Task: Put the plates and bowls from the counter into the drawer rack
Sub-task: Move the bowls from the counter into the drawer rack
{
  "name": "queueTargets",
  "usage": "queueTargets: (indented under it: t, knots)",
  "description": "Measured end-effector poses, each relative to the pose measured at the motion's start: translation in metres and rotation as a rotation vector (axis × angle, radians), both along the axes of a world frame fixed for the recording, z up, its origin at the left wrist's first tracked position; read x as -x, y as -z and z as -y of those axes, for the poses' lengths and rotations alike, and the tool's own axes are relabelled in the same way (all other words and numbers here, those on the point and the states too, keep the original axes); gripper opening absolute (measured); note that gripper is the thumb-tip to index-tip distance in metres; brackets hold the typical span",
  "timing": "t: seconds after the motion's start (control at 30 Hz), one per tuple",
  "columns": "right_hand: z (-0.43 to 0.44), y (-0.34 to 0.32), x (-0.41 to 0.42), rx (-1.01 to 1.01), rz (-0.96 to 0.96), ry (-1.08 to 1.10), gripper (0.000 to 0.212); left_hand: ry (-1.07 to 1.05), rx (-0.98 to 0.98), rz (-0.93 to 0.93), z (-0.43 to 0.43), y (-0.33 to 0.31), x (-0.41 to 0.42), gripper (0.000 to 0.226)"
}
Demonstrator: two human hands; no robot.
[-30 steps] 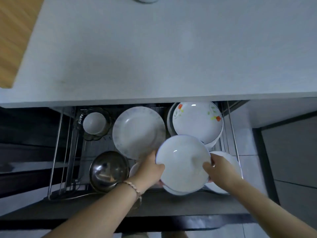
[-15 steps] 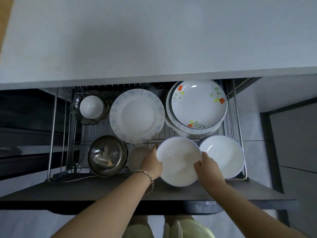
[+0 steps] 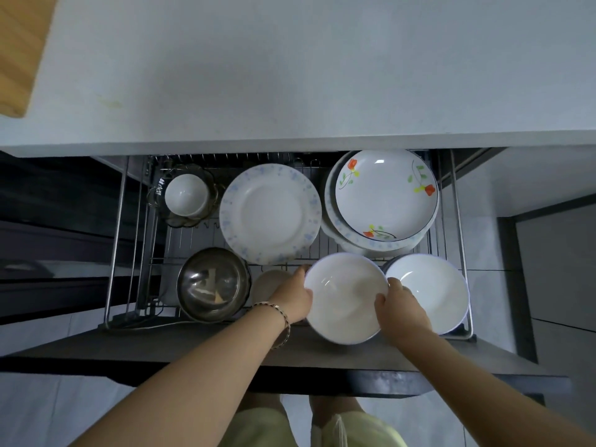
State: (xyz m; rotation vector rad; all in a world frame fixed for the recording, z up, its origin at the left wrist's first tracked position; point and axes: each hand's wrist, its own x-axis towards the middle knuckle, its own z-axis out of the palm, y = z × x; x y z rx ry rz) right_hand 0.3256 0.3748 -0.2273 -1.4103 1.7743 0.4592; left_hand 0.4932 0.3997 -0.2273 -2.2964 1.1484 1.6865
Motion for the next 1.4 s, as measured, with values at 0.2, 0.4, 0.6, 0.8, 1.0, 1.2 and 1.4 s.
queueTargets:
  t: [0.2,0.4,0.6,0.8,1.0,1.2,1.4]
  knots:
    - [0.04,-0.053,-0.025,0.214,0.127,-0.118,0.039,-0.103,0.163,0.044,0.026,-0.041,-0.03,0.035]
    - [0.121,-0.126,-0.092,0.309,0.406,-0.177,0.031,-0.32,0.428,0.014,0.102,-0.104,-0.106,0.021]
    - [0.221,-0.158,-0.168,0.304,0.49,-0.103,0.033,-0.341,0.58,0.028,0.204,-0.159,-0.188,0.021]
    - [0.351,-0.177,-0.248,0.238,0.747,0.484,0.055,-0.322,0.644,0.063,0.295,-0.154,-0.253,0.023]
    - [0.464,-0.172,-0.296,0.303,0.856,0.911,0.082,-0.312,0.644,0.001,0.336,-0.117,-0.28,0.021]
    - [0.488,-0.161,-0.309,0.277,0.971,0.994,0.051,-0.294,0.643,-0.039,0.343,-0.099,-0.289,0.024]
    - [0.463,-0.155,-0.299,0.343,0.915,0.945,0.05,-0.273,0.621,-0.065,0.325,-0.103,-0.283,0.024]
